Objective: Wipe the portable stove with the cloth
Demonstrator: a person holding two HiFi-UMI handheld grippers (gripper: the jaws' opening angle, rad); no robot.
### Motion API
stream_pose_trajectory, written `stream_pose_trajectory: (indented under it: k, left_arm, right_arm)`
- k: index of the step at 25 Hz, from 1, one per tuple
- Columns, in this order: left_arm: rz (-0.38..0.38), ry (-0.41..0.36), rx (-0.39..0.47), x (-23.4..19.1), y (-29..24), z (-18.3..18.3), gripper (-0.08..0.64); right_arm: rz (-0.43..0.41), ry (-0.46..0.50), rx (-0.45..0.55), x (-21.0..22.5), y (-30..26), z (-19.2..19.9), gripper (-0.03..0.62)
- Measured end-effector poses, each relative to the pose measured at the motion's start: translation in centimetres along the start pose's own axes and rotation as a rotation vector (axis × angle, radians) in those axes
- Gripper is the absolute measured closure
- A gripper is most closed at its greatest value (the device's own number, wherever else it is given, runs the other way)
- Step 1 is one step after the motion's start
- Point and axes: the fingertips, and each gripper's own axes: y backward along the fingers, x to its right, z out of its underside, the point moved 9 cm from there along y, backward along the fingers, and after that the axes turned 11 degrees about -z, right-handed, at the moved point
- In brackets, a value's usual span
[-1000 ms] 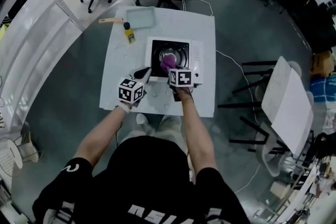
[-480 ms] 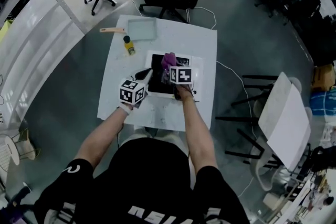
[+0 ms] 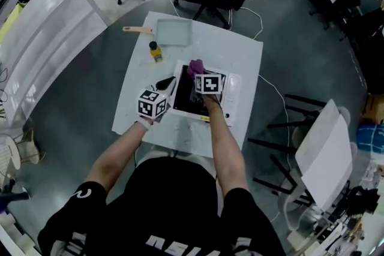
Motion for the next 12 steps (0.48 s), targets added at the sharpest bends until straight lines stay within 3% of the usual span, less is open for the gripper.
stream_pose_trajectory:
  k: [12]
  left_arm:
    - [0.0,-0.002,-0.012,0.7,-0.9,0.4,0.561]
  right_arm:
    - [0.043,-0.025,-0.037,1.9,0.6,0.9,0.486]
